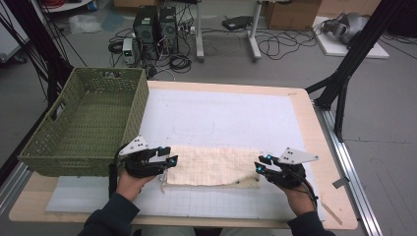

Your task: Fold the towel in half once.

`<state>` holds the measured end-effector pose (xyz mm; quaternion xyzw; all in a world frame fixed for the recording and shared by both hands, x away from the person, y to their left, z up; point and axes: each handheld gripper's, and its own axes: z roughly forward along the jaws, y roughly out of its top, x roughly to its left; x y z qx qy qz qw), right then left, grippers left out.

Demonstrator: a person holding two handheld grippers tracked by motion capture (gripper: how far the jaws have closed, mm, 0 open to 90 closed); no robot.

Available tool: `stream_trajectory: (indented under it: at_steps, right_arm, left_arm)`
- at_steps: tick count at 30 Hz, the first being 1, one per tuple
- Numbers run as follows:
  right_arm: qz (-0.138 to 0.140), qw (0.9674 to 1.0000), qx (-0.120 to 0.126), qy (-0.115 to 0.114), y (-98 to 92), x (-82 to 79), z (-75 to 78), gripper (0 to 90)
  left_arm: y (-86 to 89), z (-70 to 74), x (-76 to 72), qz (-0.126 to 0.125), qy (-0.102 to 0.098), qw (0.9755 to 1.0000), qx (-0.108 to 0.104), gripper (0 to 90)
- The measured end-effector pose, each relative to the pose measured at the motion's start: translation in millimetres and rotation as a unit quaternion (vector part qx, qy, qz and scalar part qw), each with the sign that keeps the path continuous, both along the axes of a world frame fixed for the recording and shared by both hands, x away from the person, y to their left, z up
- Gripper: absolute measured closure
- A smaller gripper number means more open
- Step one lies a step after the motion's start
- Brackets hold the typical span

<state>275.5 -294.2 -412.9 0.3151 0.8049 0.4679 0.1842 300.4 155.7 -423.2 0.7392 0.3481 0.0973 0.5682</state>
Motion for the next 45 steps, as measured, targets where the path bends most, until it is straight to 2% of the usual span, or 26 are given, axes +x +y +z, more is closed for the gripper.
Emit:
stream_trajectory:
  at_steps: [6,11,14,16,17,19,20,21,23,24,26,27,29,30,34,35,37,38,40,42,45]
  right_arm:
    - [-0.025,0.9996,0.011,0.001,-5.8,4.8,0.3,60.8]
    - [-0.05,0.9986,-0.014,0.011,2.7,17.5,-5.8,53.8]
    - [-0.073,0.9963,-0.031,0.033,8.4,30.7,-13.2,52.3]
    - [-0.084,0.9941,-0.042,0.054,13.4,39.0,-19.7,52.4]
    - [-0.087,0.993,-0.047,0.065,15.9,42.2,-22.8,53.9]
    - [-0.081,0.9917,-0.061,0.079,18.7,47.3,-28.6,64.7]
    - [-0.069,0.9918,-0.065,0.085,19.1,49.1,-30.5,75.8]
    - [-0.057,0.9926,-0.071,0.08,20.4,49.2,-31.5,84.5]
    - [-0.056,0.9924,-0.095,0.054,22.3,48.3,-30.2,86.0]
    - [-0.066,0.9912,-0.106,0.043,22.1,48.1,-29.5,86.1]
    - [-0.085,0.9887,-0.114,0.046,19.3,49.0,-29.7,85.6]
    - [-0.089,0.9882,-0.113,0.053,18.2,49.4,-30.5,83.5]
    - [-0.098,0.9872,-0.117,0.047,17.9,48.3,-29.0,75.0]
    - [-0.1,0.9876,-0.111,0.046,17.3,47.6,-27.8,70.1]
    - [-0.121,0.989,-0.079,0.034,11.7,49.5,-19.5,58.9]
    - [-0.122,0.9898,-0.067,0.031,10.2,51.8,-17.6,55.5]
    - [-0.13,0.9897,-0.05,0.033,9.9,56.9,-16.2,46.9]
    - [-0.131,0.9896,-0.047,0.037,11.3,58.9,-16.6,46.1]
    - [-0.121,0.9906,-0.051,0.038,15.0,62.5,-19.9,44.5]
    - [-0.11,0.9909,-0.06,0.049,18.7,65.2,-24.3,44.1]
    - [-0.109,0.9893,-0.075,0.061,21.5,69.0,-30.2,42.0]
  left_arm:
    - [-2.1,0.1,14.3,0.024,0.001,0.9996,0.017,48.1]
    - [-9.2,-3.1,28.7,0.045,-0.001,0.9983,0.037,45.1]
    - [-11.9,-7.6,37.9,0.064,0.013,0.9969,0.044,43.8]
    - [-13.6,-9.8,40.4,0.069,0.012,0.9967,0.041,44.9]
    - [-14.4,-10.6,41.0,0.07,0.013,0.9966,0.042,45.2]
    - [-16.2,-11.9,41.5,0.068,0.011,0.9966,0.046,45.8]
    - [-16.6,-12.4,41.6,0.068,0.01,0.9964,0.05,46.2]
    - [-16.9,-12.8,41.8,0.069,0.01,0.9962,0.053,46.6]
    - [-16.7,-13.5,42.5,0.074,0.01,0.9958,0.054,46.6]
    - [-16.4,-13.6,42.8,0.079,0.012,0.9953,0.055,46.6]
    - [-15.5,-14.3,43.8,0.09,0.016,0.9937,0.064,46.5]
    - [-15.2,-15.0,44.1,0.094,0.019,0.9929,0.071,46.3]
    - [-15.4,-16.7,45.3,0.092,0.023,0.9925,0.076,45.8]
    - [-15.6,-17.3,45.9,0.092,0.023,0.9926,0.077,45.8]
    - [-18.7,-20.4,49.9,0.087,0.024,0.9929,0.079,46.0]
    - [-20.0,-22.1,50.6,0.082,0.029,0.9927,0.083,46.5]
    - [-24.3,-27.0,52.3,0.069,0.042,0.991,0.107,49.2]
    - [-26.0,-27.7,52.6,0.067,0.043,0.9907,0.11,49.7]
    - [-28.1,-26.3,54.9,0.057,0.046,0.9894,0.125,53.4]
    - [-30.1,-28.0,55.8,0.051,0.047,0.9894,0.128,60.2]
    - [-31.5,-28.2,56.8,0.044,0.05,0.9875,0.143,72.3]
